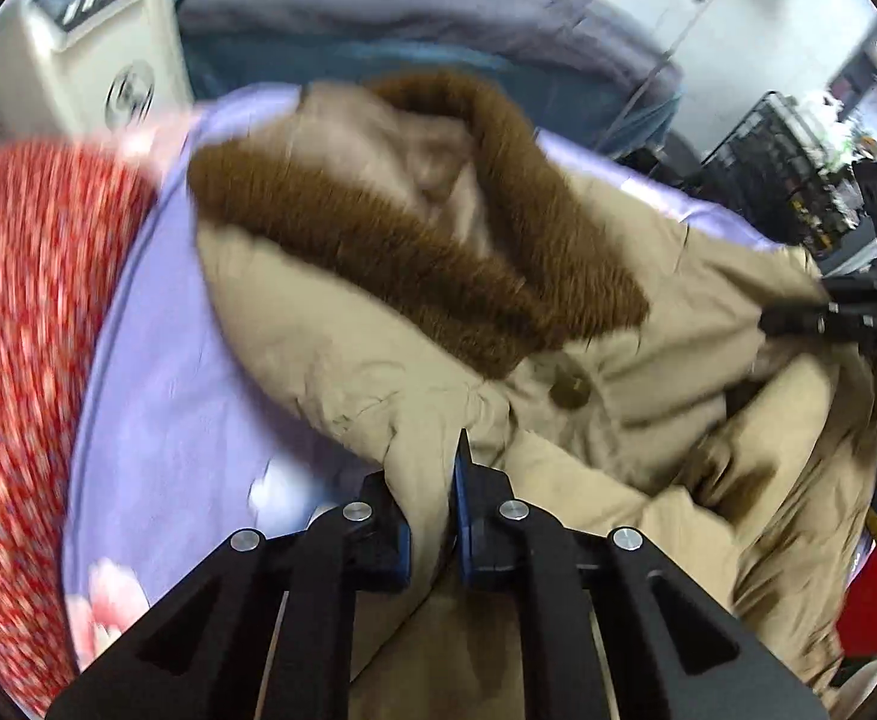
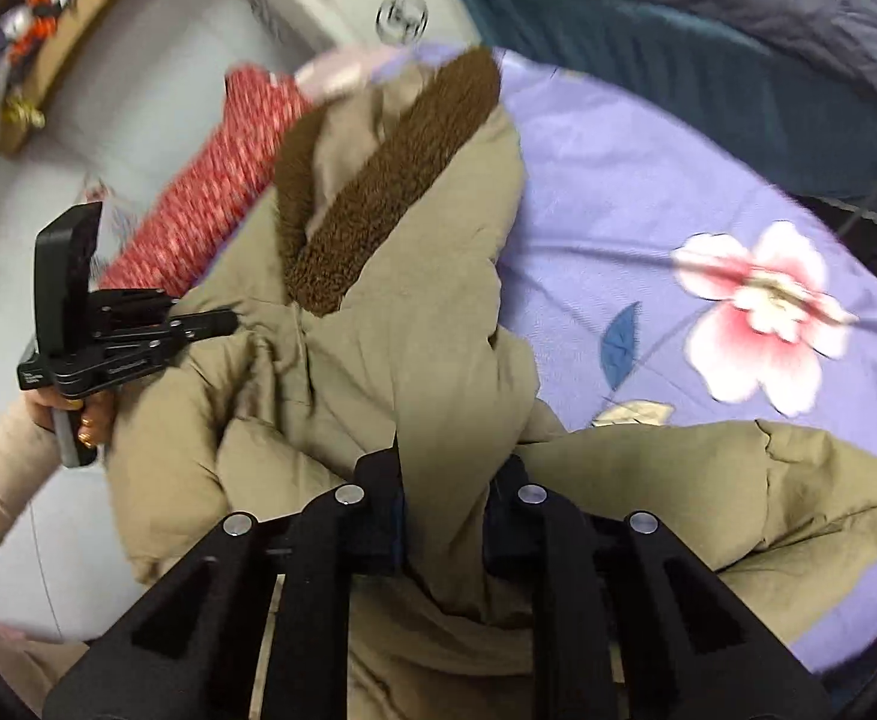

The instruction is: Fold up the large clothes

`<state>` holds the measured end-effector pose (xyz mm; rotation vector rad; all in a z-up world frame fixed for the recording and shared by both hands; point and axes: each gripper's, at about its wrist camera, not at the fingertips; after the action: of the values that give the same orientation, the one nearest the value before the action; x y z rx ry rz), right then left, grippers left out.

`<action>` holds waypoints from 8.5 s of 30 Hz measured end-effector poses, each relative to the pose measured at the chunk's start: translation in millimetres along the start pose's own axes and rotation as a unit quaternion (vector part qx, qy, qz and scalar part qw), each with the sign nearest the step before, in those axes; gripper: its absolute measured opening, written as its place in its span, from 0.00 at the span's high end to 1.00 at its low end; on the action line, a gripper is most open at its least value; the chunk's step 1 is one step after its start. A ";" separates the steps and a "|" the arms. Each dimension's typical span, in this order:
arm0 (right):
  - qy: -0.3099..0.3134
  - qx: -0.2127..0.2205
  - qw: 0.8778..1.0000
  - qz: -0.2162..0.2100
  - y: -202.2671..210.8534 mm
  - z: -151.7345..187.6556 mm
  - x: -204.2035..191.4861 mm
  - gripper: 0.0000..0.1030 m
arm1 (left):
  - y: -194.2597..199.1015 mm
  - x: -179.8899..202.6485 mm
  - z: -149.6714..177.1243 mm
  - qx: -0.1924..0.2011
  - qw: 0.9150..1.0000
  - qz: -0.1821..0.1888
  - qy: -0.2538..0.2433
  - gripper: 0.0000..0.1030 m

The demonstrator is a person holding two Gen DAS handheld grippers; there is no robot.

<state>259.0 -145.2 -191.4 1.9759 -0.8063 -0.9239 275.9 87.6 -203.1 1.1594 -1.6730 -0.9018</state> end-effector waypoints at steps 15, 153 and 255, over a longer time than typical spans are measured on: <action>-0.307 0.183 0.926 0.122 138.1 86.2 125.9 0.41 | 32.6 121.8 -75.5 0.103 0.994 0.029 -0.025 0.16; 0.155 -0.117 0.891 0.410 -62.6 93.6 -1.0 0.46 | 19.8 70.5 195.0 -0.034 0.980 -0.188 0.062 0.16; -0.176 0.064 0.982 0.018 -33.5 81.4 -9.0 0.92 | 34.9 56.6 177.2 0.007 0.981 -0.165 0.098 0.11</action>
<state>194.3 -153.4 -251.2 1.9245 -1.1195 -1.2470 89.6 57.9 -218.4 1.5139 -1.3534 -0.9426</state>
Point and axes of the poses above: each gripper's, at about its wrist camera, not at the fingertips, and y roughly against the way its jaws point, x to its right, z to its underside, and after that the axes turned 12 degrees about y, right-handed
